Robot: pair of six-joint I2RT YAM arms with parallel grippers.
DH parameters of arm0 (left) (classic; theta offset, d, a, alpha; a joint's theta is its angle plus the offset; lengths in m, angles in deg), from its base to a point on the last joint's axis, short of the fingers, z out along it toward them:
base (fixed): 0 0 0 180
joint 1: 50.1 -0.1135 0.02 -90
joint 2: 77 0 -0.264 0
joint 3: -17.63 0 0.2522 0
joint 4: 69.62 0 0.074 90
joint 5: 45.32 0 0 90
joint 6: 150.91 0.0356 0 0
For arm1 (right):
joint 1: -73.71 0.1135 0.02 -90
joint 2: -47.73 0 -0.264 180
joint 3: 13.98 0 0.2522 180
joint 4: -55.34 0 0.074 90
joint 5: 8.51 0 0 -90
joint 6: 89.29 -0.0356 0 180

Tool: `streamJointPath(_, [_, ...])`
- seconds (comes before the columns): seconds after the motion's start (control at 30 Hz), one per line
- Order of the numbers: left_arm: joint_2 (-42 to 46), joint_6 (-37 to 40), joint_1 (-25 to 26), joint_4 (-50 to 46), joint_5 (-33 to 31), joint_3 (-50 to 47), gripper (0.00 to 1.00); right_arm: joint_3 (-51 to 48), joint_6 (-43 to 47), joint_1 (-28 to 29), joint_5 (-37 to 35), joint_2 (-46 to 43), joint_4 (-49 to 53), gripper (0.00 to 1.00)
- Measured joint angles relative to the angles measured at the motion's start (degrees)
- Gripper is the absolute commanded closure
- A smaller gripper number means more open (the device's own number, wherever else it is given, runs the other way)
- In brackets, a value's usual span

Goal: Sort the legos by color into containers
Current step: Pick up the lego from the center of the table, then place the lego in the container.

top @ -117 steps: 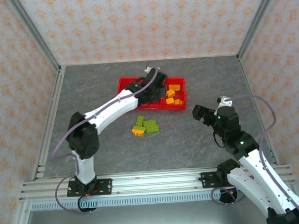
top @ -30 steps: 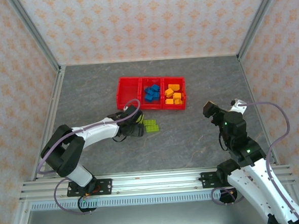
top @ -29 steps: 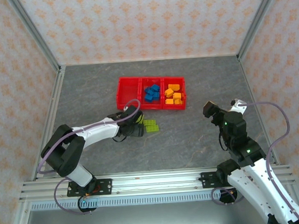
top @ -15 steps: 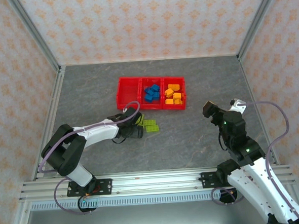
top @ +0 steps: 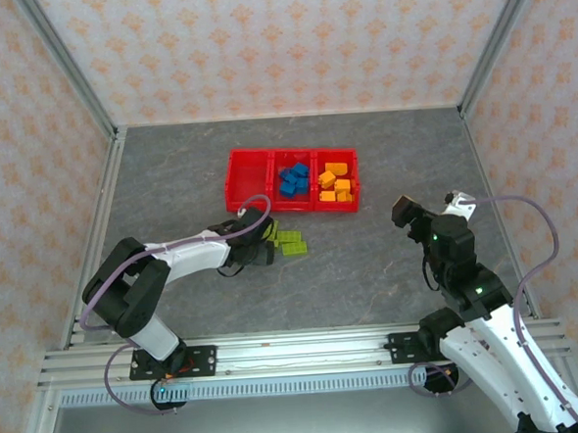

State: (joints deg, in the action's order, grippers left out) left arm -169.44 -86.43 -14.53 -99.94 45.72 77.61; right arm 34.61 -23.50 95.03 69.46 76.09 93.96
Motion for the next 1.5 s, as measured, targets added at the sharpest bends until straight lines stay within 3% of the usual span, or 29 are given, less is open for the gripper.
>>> streamJointPath(0.3, [0.61, 0.04, 0.00, 0.61, 0.00, -0.66, 0.57, 0.00, 0.00, 0.00, 0.00, 0.04, 0.00, 0.00])
streamJointPath(0.67, [2.78, -0.66, 0.00, -0.85, 0.02, -1.09, 0.64, 0.00, -0.02, 0.00, -0.02, 0.04, 0.00, 0.00])
streamJointPath(0.97, [15.56, -2.99, 0.00, -6.32, -0.42, 0.44, 0.64, 0.00, -0.02, 0.00, -0.04, 0.04, 0.00, 0.00])
streamJointPath(1.2, [15.06, -2.89, 0.00, -7.54, -0.61, 12.41, 0.67, 0.00, -0.02, 0.00, -0.22, 0.04, 0.00, 0.00])
streamJointPath(1.5, [-5.60, 0.39, 0.00, -7.13, 0.79, 39.12, 0.72, 0.00, -0.04, 0.00, -0.66, -1.49, 0.04, 0.00])
